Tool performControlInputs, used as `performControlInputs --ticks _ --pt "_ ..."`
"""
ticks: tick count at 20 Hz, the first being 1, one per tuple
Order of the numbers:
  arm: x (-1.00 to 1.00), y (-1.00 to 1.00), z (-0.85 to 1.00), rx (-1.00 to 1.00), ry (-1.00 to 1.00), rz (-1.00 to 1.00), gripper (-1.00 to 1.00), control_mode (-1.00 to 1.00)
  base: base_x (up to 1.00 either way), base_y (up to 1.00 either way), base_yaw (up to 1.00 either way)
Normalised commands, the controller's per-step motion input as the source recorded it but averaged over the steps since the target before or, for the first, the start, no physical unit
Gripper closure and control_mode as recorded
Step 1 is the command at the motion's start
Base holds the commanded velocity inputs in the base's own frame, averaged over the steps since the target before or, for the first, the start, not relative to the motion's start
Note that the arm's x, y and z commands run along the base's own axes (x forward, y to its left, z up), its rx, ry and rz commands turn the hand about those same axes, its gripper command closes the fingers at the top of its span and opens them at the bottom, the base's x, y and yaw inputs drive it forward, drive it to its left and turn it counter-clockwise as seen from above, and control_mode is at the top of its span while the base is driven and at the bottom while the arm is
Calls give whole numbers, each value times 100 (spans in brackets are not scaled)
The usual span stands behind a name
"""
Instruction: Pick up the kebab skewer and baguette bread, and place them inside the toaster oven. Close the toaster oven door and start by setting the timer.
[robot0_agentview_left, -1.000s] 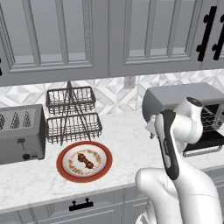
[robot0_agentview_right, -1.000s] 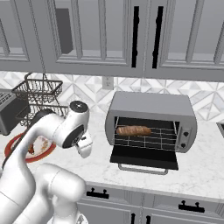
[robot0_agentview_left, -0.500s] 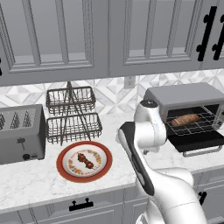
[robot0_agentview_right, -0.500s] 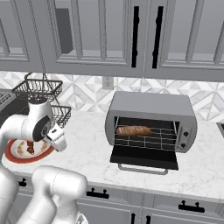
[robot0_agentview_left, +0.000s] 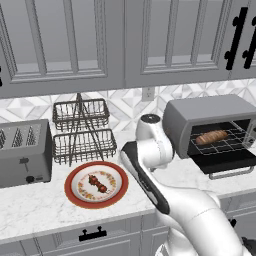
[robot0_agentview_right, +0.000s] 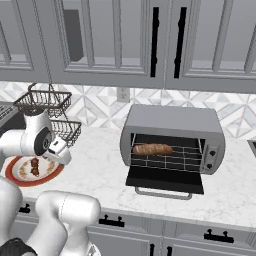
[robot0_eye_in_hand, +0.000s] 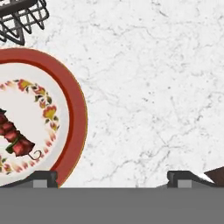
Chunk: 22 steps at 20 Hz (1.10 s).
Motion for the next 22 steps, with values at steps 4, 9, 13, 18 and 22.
performControlInputs --ticks 4,9,13,18,22 --pt "11 48 -1 -3 9 41 -100 -100 0 0 0" --pt "8 57 -7 -5 13 52 -100 -100 0 0 0" --pt "26 69 -1 0 14 29 -100 -100 0 0 0" --pt "25 60 -3 0 12 17 -100 -100 0 0 0" --pt "4 39 -29 0 10 10 -100 -100 0 0 0"
